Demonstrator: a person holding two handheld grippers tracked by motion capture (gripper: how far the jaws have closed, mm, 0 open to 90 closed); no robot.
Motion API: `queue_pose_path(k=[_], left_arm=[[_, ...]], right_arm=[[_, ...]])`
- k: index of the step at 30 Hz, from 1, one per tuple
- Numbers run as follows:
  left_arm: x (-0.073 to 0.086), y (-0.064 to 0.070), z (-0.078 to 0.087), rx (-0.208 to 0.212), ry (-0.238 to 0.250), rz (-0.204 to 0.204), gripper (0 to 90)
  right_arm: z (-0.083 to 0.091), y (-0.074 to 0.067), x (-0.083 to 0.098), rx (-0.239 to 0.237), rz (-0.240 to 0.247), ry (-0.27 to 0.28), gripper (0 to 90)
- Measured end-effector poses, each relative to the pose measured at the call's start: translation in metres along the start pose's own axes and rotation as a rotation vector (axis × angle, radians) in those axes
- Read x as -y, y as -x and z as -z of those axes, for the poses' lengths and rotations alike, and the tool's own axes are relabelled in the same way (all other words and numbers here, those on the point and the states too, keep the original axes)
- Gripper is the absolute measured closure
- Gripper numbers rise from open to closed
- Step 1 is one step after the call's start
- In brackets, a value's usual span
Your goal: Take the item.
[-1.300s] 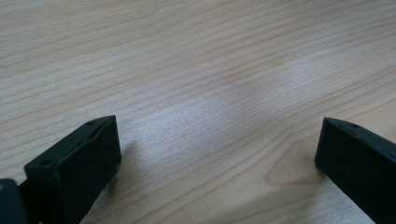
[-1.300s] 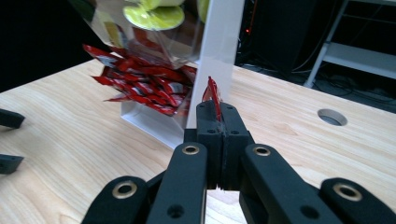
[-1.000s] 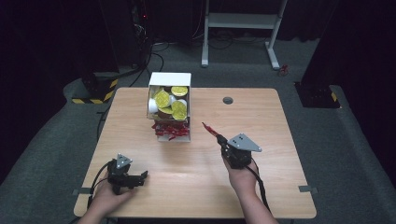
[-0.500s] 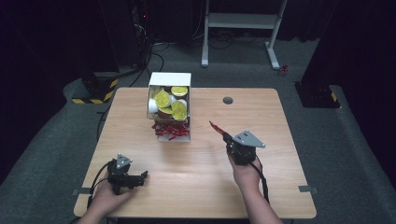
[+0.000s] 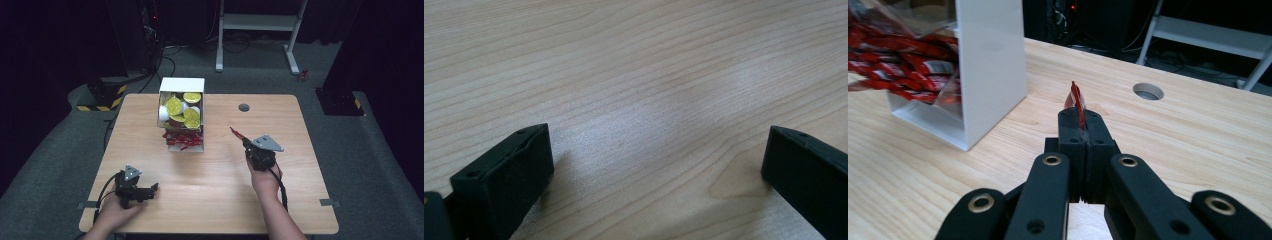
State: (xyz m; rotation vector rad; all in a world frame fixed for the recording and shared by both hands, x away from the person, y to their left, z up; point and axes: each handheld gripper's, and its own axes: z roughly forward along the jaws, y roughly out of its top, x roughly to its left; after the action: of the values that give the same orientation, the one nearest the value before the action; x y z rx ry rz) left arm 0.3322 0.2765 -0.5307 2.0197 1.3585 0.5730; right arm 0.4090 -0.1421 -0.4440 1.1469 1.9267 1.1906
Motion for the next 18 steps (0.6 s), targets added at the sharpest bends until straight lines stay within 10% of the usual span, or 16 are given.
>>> queue_pose_path(k=[18], left_arm=[[0.0, 0.0, 0.0, 0.003, 0.002, 0.005, 0.6]], right_arm=[[-0.024, 0.008, -0.012, 0.044, 0.006, -0.023, 89.5]])
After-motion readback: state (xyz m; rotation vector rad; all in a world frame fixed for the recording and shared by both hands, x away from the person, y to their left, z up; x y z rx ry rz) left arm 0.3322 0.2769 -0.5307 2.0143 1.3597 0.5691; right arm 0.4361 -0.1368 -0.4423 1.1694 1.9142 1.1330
